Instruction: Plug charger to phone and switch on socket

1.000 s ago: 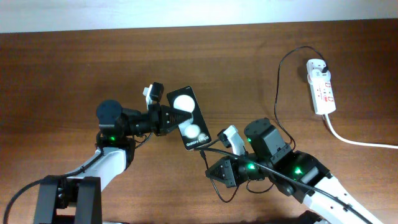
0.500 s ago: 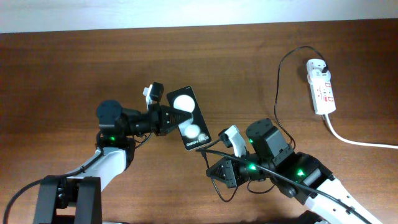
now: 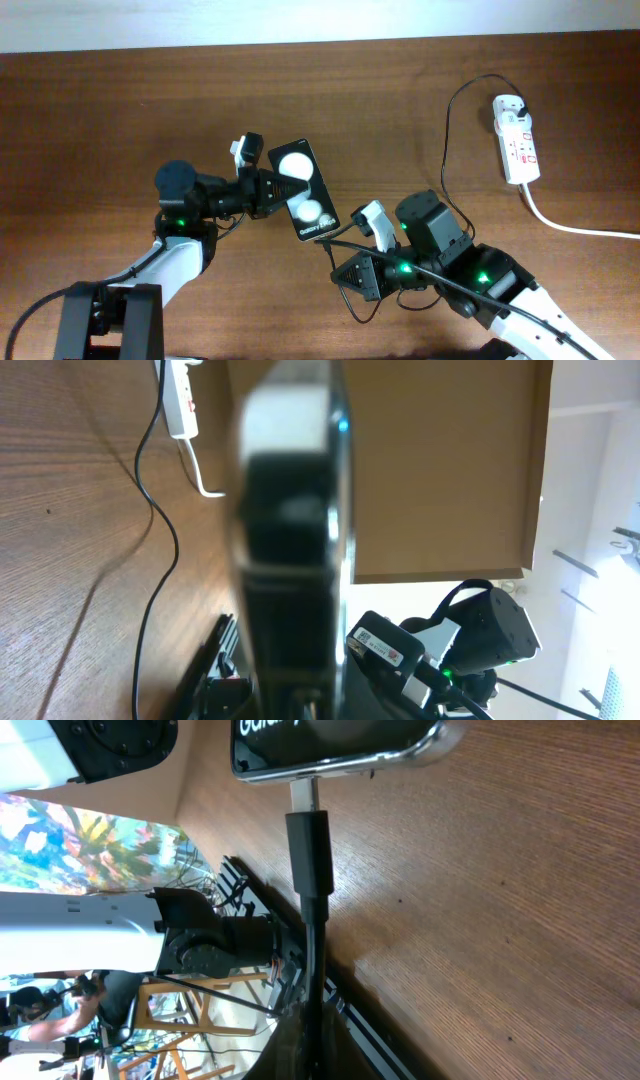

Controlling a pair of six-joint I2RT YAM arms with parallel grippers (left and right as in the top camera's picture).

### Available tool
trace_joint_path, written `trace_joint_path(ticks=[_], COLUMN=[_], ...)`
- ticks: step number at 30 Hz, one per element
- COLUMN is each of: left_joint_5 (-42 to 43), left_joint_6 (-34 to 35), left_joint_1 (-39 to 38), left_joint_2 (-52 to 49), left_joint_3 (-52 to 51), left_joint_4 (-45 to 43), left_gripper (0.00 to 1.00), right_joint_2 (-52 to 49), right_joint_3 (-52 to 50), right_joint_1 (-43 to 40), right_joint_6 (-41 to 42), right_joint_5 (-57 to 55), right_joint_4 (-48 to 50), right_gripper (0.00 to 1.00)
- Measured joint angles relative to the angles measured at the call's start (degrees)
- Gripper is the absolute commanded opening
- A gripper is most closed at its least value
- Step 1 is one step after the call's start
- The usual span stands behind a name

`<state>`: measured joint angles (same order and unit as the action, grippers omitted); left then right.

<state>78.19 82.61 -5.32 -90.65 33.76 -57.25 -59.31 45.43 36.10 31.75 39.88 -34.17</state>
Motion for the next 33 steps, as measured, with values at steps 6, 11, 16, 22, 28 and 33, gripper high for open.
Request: trace_joint_path(ticks=[6,11,16,22,28,33], left_joint_5=[-0.02,0.00,-0.02,-0.02,0.02,0.17], left_joint_6=[0.17,-0.33,-2.64,-3.32,-3.34,-3.34], left_joint_1=[0.00,0.00,0.00,0.00,0.00,0.00], left_joint_2=[0.00,0.00,0.00,0.00,0.00,0.00], left_joint_3=[0.00,0.00,0.00,0.00,0.00,0.00], left_joint_4=[0.00,-0.02,0.00,0.00,-0.02,0.00], left_gripper=[0.00,0.00,0.00,0.00,0.00,0.00], right_joint_2=[-1.68,-1.73,-1.73,-1.73,-1.73,-1.73], right_joint_3=[0.00,0.00,0.00,0.00,0.00,0.00], right_joint_1=[0.00,0.00,0.00,0.00,0.00,0.00], right_joint_6=[0.00,-0.02,-1.31,-1.84,-1.81,-1.51], right_joint_5=[0.00,0.00,0.07,0.07,0.07,0.02], right_joint_4=[0.22,-0.26,-0.28,-0.26,0.20,0.22], right_gripper=[0.04,0.04,0.04,0.04,0.04,0.04])
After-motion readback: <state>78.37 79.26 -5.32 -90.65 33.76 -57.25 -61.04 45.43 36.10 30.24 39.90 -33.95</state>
